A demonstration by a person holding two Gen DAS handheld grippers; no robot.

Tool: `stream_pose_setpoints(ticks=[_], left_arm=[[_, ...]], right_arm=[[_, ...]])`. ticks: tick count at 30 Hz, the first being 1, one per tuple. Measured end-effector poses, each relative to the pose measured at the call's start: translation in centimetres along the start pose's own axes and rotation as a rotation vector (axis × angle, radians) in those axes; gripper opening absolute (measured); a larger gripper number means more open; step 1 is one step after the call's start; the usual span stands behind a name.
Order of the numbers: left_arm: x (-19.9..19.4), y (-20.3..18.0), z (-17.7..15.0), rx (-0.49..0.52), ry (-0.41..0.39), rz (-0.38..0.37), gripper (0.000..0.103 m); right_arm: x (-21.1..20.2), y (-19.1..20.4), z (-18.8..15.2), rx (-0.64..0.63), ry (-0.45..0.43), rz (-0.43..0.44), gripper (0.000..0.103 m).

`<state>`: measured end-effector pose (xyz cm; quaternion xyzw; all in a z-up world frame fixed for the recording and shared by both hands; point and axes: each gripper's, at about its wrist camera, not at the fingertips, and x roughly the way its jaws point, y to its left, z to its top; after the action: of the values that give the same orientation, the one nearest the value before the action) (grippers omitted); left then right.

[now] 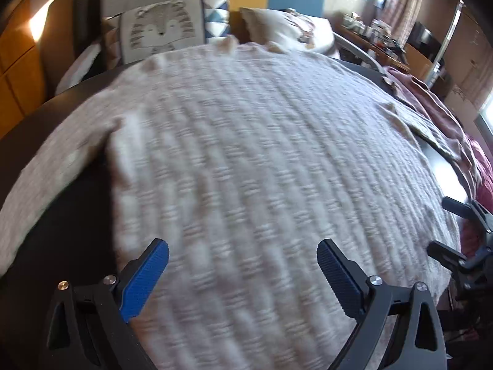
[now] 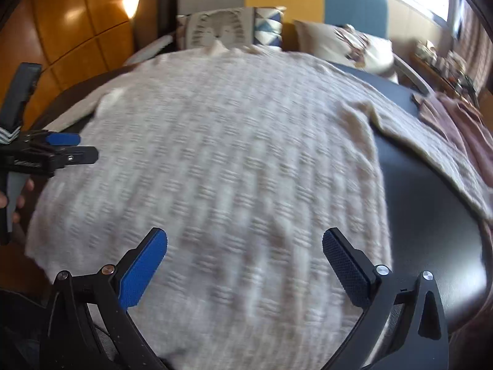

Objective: Fold clothes
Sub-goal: 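Move the right gripper to the cuff of the folded sleeve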

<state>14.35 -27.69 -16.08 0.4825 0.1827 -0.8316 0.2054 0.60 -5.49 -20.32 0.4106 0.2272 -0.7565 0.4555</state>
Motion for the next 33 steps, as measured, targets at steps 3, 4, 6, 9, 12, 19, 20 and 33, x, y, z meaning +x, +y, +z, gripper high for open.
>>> stream_pose_setpoints(ticks=[3,4,6,9,12,19,20,33], left_arm=[[1.4,-2.1,-0.2,0.051,0.020,0.008,0.099],[1.6,-2.4,-0.4,0.067,0.008,0.026,0.100],[1.7,-2.4,-0.7,0.066,-0.010,0.029,0.100],[1.6,-1.7,-1.0,0.057,-0.024,0.031,0.102],[1.5,-1.4,-1.3,0.054,-0.028,0.036,0.103],[1.9,-3.2,1.9,0.062,0.041,0.039,0.100],[1.8,-4.3,2.6,0.082,0.029,0.019,0.100],[7.0,-20.2,10.5,0.335,0.025,-0.245,0.100]], right_arm=[[0.2,-0.8,-1.9,-0.013,-0.030,-0.003,0.103],[0.0,-0.8,-2.4,-0.016,-0.047,0.001,0.103],[-0.3,-0.8,-3.0,-0.006,-0.068,0.009,0.103],[-0.7,-0.6,-3.4,0.001,-0.089,0.004,0.103],[-0.8,-0.7,-3.2,-0.013,-0.077,0.028,0.103],[-3.3,-8.0,0.8,0.145,-0.134,0.080,0.103],[-3.5,-9.7,1.8,0.180,-0.150,0.060,0.103],[3.3,-17.6,12.0,0.082,-0.088,0.018,0.068]])
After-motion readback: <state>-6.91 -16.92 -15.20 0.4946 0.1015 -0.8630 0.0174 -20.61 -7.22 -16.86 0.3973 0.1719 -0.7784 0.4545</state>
